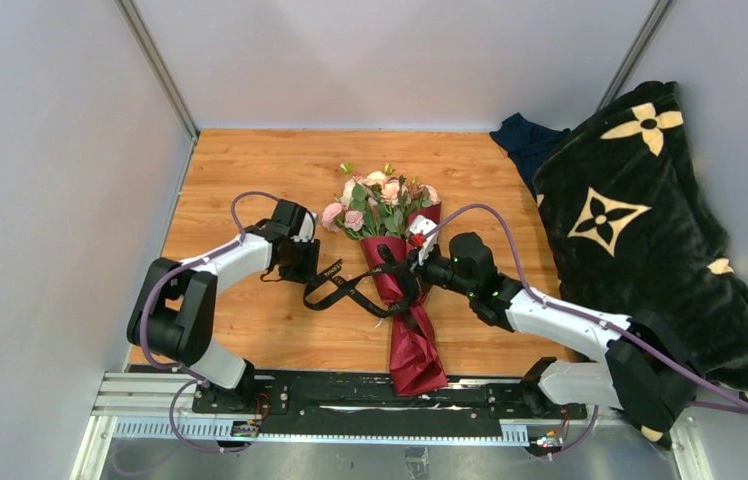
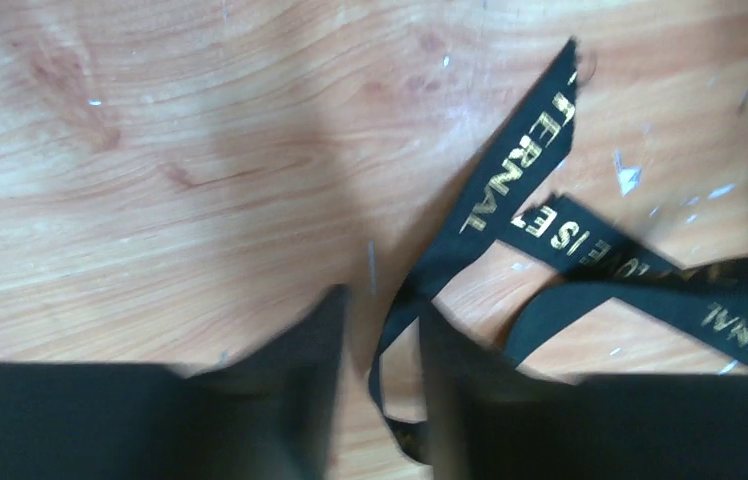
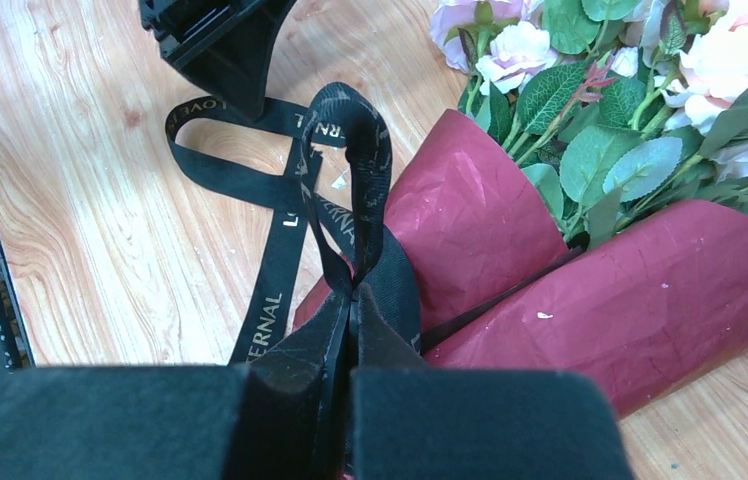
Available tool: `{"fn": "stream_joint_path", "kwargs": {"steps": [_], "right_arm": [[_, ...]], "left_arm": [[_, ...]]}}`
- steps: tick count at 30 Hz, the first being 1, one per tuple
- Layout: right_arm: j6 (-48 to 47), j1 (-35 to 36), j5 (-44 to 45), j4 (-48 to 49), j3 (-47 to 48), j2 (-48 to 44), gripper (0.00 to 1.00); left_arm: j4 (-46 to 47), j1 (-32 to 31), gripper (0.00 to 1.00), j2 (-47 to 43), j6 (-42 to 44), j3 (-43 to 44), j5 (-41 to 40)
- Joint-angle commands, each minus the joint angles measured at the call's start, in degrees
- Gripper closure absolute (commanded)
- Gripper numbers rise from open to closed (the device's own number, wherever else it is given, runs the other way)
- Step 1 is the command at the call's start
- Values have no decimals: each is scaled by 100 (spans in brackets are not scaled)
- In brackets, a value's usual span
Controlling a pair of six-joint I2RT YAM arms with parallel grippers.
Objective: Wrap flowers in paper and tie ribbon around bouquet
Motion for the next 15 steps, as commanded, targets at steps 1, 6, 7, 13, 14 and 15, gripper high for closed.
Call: {"fn": "stream_joint_path", "kwargs": {"steps": [1,6,7,13,14,15], "right_arm": [[174,121,180,-3,62,-224,100],[286,128,117,-312,257,-91,100],[503,123,84,-353,305,-45,100],[1107,127,-158,-689,745,348,100],[1200,122,-226,-709,800,438,100],[1274,119,-270,-719,860,503,100]], "left_arm": [[210,-42,80,300,-132,-285,340],[-390,-48,100,-420,128,362,1332],[-617,-59,100,-677,273,646,1594],[-2349,-1207,100,-1733,1994,1789,2073],[-2540,-1491,100,-1803,2208,1857,2181],[-2685,-1752,100,-1842,2430,1887,2324]]}}
